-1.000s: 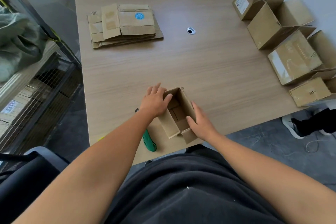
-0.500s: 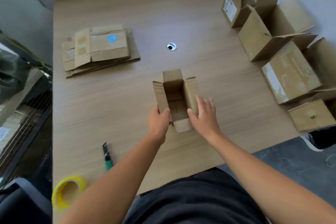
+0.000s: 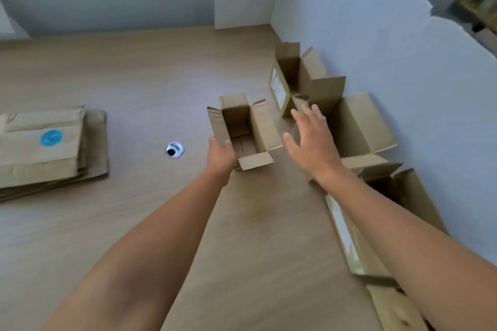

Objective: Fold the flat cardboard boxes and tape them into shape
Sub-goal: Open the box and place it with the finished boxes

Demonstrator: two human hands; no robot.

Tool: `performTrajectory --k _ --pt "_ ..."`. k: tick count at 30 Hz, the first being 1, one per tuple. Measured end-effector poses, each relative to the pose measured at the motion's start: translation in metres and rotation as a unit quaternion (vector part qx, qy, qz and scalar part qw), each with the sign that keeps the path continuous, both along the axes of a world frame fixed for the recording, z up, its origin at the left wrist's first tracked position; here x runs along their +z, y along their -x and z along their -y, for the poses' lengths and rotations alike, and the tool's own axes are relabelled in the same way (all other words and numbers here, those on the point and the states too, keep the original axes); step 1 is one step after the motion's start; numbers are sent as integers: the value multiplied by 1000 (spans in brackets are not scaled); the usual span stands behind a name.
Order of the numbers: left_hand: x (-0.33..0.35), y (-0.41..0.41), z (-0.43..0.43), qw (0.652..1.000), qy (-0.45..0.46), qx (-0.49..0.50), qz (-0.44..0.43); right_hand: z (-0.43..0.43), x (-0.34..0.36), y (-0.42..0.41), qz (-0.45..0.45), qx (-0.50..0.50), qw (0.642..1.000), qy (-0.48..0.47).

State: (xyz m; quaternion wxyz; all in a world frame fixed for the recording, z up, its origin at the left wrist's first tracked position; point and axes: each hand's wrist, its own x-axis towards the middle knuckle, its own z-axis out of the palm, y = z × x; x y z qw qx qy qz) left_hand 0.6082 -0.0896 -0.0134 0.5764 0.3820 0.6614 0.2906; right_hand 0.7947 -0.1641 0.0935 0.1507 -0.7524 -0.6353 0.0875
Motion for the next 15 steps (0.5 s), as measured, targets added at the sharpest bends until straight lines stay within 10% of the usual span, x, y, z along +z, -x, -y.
performTrajectory --k 15 --pt "22 -82 -156 989 -46 -62 -126 -107 -10 -42 60 60 995 48"
